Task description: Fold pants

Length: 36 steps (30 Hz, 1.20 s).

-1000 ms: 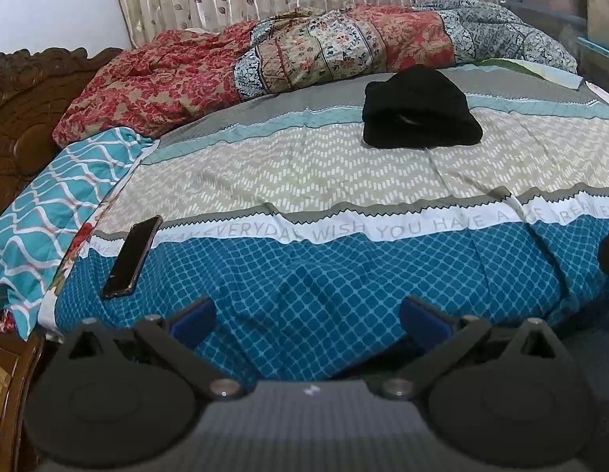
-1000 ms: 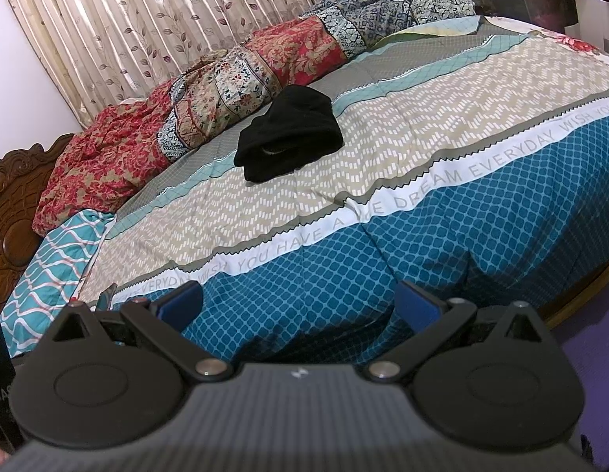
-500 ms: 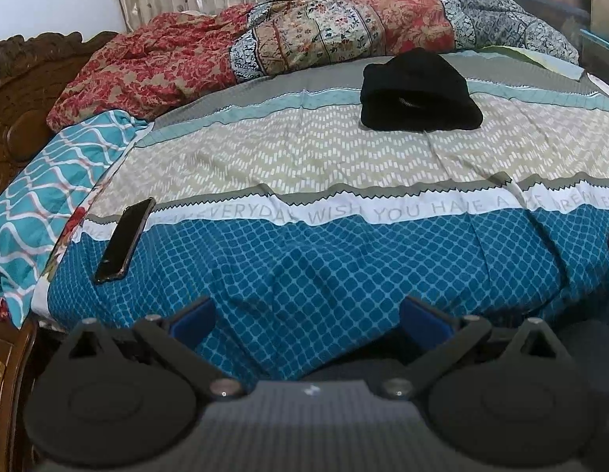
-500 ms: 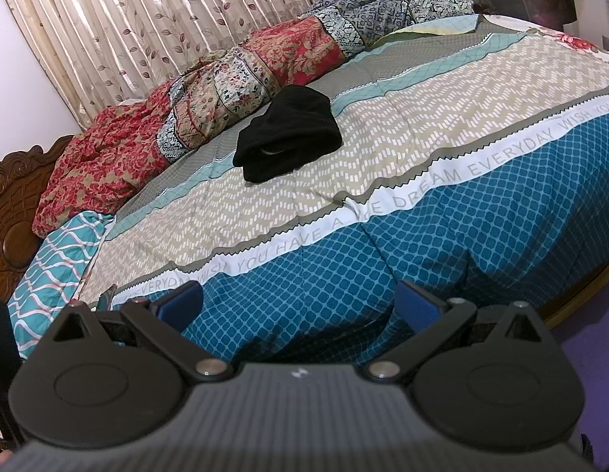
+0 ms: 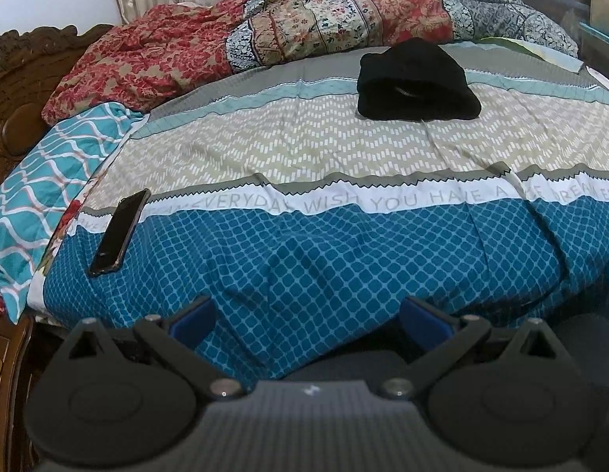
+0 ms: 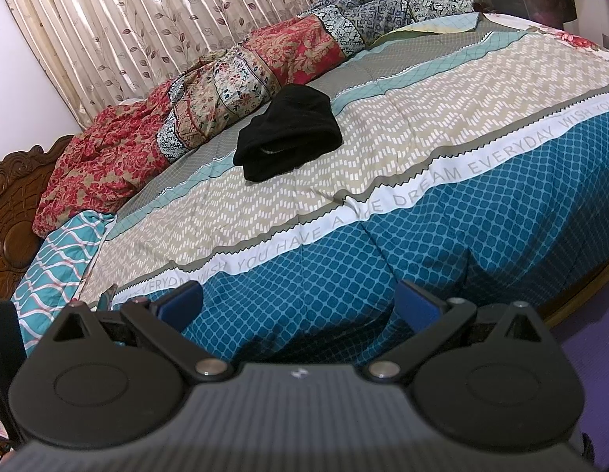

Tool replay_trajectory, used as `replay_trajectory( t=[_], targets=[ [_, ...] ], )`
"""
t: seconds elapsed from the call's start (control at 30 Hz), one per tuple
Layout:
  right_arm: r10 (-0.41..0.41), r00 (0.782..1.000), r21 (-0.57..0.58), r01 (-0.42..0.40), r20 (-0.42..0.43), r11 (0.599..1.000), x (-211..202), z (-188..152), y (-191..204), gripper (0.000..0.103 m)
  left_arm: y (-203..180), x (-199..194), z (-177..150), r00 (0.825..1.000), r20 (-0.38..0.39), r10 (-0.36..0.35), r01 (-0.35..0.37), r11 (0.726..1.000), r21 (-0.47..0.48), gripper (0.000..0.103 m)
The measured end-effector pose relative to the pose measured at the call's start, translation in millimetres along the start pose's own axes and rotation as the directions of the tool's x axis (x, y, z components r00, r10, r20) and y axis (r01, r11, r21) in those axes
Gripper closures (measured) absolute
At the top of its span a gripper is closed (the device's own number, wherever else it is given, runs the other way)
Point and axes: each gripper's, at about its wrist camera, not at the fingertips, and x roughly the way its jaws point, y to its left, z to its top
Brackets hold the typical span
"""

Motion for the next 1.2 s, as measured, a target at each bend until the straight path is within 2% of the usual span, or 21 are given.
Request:
replay_trajectory(
  t=[1.2],
  targets=[
    [-0.001,1.000,0.003,0.001,-0.001,1.000,0.4,-0.5,0.4,0.000,-3.2,1.0,-1.2,1.000,0.002,-0.009,0.009,0.999,0.032,0.000]
  ],
)
